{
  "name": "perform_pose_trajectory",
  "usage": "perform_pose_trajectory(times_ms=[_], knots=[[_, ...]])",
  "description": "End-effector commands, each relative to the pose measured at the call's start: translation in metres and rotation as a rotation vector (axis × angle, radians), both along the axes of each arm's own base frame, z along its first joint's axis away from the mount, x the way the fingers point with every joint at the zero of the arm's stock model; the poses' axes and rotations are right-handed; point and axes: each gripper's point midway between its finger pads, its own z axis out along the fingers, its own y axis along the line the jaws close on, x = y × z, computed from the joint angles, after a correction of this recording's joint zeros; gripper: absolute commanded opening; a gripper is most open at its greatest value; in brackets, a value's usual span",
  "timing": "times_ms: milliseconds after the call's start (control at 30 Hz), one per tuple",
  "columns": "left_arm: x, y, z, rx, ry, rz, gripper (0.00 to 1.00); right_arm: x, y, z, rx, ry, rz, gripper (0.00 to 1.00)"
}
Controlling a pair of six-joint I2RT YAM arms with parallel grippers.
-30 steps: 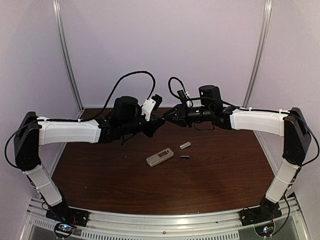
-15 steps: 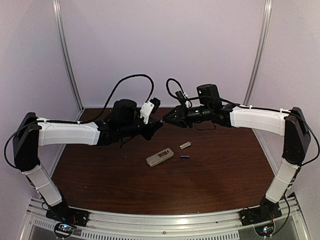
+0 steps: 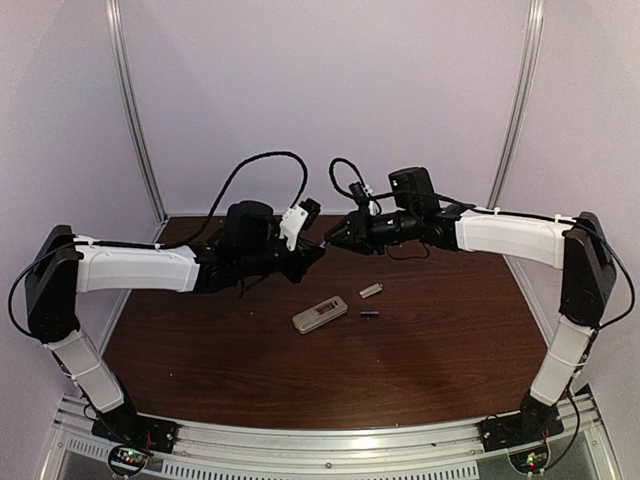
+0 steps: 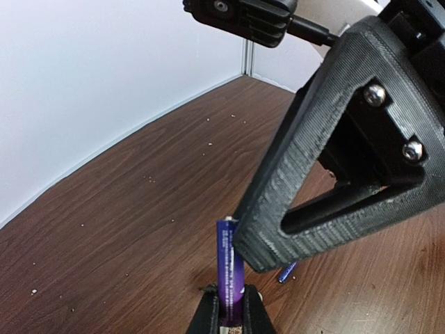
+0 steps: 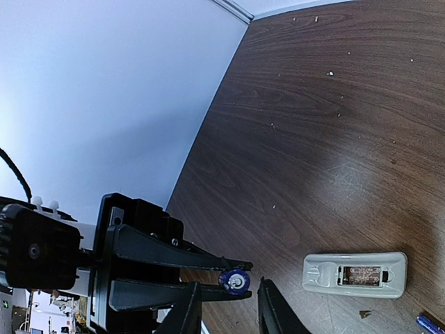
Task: Load the batteries into the remote control
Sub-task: Pass from the left arm to the right
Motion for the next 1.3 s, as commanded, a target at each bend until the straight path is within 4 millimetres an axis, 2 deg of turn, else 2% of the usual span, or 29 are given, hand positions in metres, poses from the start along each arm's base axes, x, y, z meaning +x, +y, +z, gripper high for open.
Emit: perform_pose_trajectory(times_ms=[0, 233, 567, 867, 967, 1067, 1133, 1267], knots=[[-0.002, 0.003, 0.014, -0.036, -0.029, -0.007, 0.0, 0.008, 0.004, 0.001, -0.005, -0.021, -0.008, 0.29], [-0.002, 0.003, 0.014, -0.044, -0.028, -0.009, 0.0, 0.01, 0.005, -0.006, -0.021, -0.015, -0.005, 0.26], [-0.004, 0.003, 0.01, -0.045, -0.017, -0.012, 0.0, 0.014, 0.007, -0.004, -0.003, -0.017, -0.013, 0.25], [-0.004, 0.003, 0.01, -0.05, -0.013, -0.007, 0.0, 0.011, 0.009, -0.008, 0.002, -0.005, 0.004, 0.06], [-0.006, 0.004, 0.009, -0.055, -0.014, -0.011, 0.18, 0.011, 0.008, -0.007, 0.007, -0.009, -0.001, 0.04], [-0.007, 0.011, 0.008, -0.063, -0.018, 0.013, 0.54, 0.012, 0.003, -0.006, 0.009, -0.014, -0.013, 0.04], [-0.008, 0.017, 0.004, -0.057, -0.015, 0.029, 0.73, 0.013, -0.003, -0.01, 0.008, -0.013, -0.026, 0.04], [-0.013, 0.032, -0.015, -0.017, -0.002, 0.063, 0.97, 0.01, -0.014, -0.026, -0.02, -0.001, -0.041, 0.04]])
